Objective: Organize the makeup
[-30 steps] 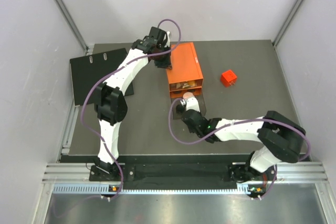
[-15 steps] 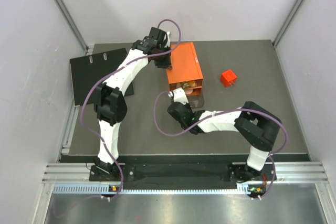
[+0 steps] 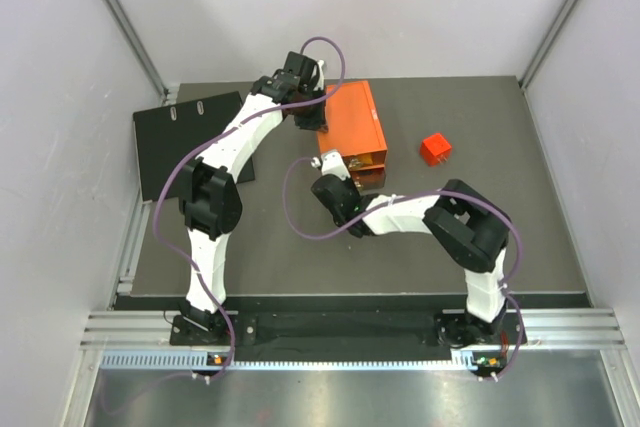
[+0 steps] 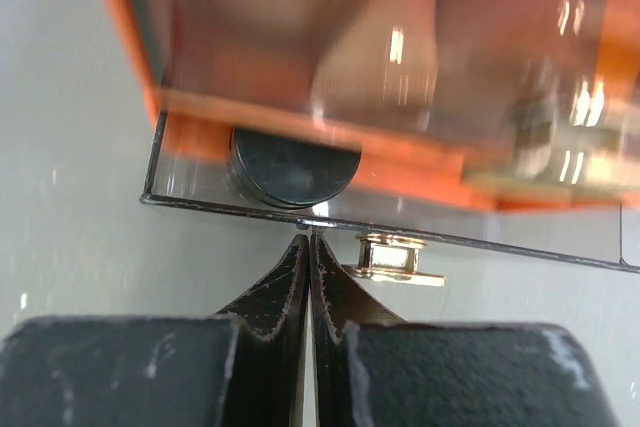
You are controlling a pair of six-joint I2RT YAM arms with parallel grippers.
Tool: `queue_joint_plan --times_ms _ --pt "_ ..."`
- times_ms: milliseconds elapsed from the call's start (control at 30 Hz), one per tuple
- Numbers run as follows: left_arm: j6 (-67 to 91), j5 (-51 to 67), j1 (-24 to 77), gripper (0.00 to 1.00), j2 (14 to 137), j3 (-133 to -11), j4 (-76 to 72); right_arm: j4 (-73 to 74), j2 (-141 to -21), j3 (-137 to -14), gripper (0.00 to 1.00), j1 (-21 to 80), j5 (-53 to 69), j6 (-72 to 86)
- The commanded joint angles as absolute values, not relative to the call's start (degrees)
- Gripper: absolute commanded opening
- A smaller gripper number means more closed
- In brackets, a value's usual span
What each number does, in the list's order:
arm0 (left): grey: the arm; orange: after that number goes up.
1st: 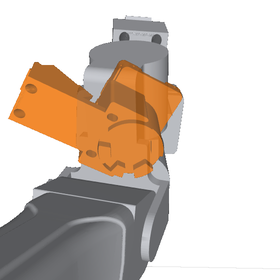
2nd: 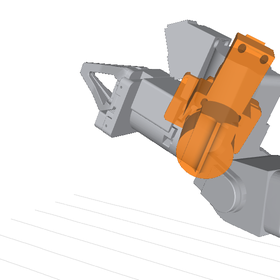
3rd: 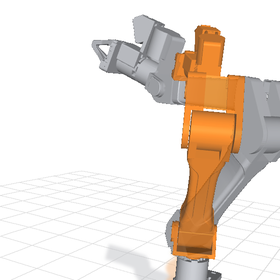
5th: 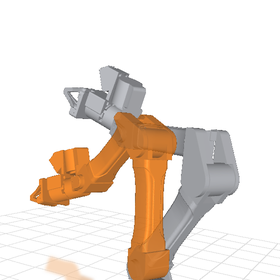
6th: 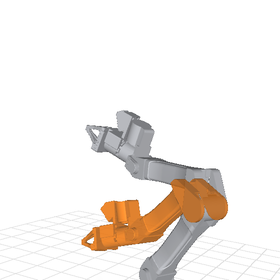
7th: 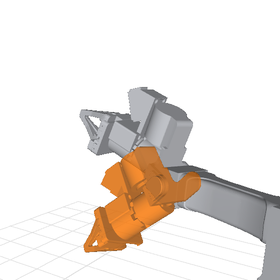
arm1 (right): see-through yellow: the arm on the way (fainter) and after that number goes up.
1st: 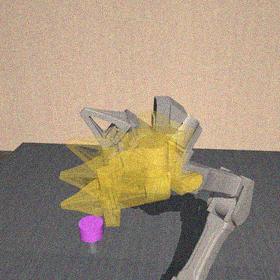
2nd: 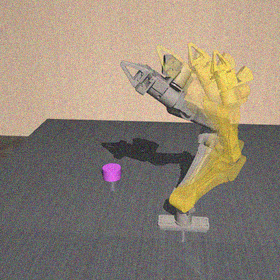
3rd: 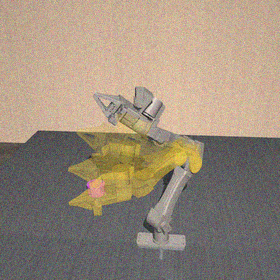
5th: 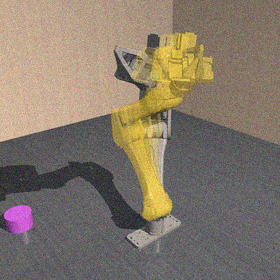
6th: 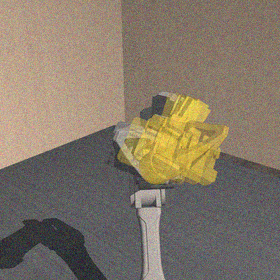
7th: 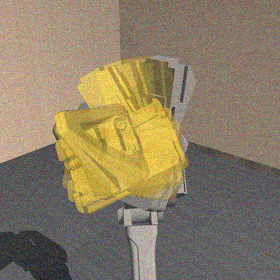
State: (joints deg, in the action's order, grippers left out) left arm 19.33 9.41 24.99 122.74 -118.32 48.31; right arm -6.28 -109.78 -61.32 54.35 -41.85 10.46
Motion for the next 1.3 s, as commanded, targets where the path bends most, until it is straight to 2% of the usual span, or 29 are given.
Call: queue_joint_plan --times_ms 0,333,533,700,800,900,1000,1033,1100,1133,1267 --pt "16.0 2.4 24.7 0.0 132.8 -111.0 65.7 -9.1 -111.9 -67.2 0.0 51.1 -45.4 5.5" --pt "15.9 2.0 24.7 0.0 133.2 -111.7 66.4 -9.1 -114.4 -71.0 0.0 49.1 -43.4 2.5" --pt "16.3 2.1 24.7 0.0 133.0 -113.0 66.9 -7.5 -105.7 -63.3 0.0 50.9 -38.9 5.3" --pt "16.7 2.3 24.7 0.0 131.5 -112.9 66.0 -2.4 -93.4 -58.0 0.0 53.7 -29.7 7.5" --pt "16.9 3.1 24.7 0.0 130.3 -112.7 65.3 3.3 -86.5 -57.4 0.01 56.1 -29.3 9.4" --pt "17.1 3.9 24.7 0.0 128.7 -112.9 64.2 8.7 -80.3 -58.9 0.09 57.2 -29.0 11.2" --pt "17.4 3.6 24.7 0.0 127.4 -113.5 61.9 13.4 -76.5 -62.2 0.32 57.2 -29.4 12.0" --pt "17.2 3.4 24.7 0.0 126.0 -113.0 60.7 14.1 -75.7 -63.8 0.43 57.1 -29.6 11.5" --pt "16.7 3.5 24.7 0.0 124.5 -112.9 57.5 17.7 -75.5 -65.9 0.52 57.1 -31.4 10.9" --pt "16.6 4.0 24.7 0.0 123.1 -113.1 56.5 18.9 -75.7 -67.6 0.61 57.1 -31.9 10.7" --pt "15.6 7.5 24.7 0.0 118.7 -112.8 49.5 21.4 -75.8 -69.3 0.74 56.7 -31.8 9.9"
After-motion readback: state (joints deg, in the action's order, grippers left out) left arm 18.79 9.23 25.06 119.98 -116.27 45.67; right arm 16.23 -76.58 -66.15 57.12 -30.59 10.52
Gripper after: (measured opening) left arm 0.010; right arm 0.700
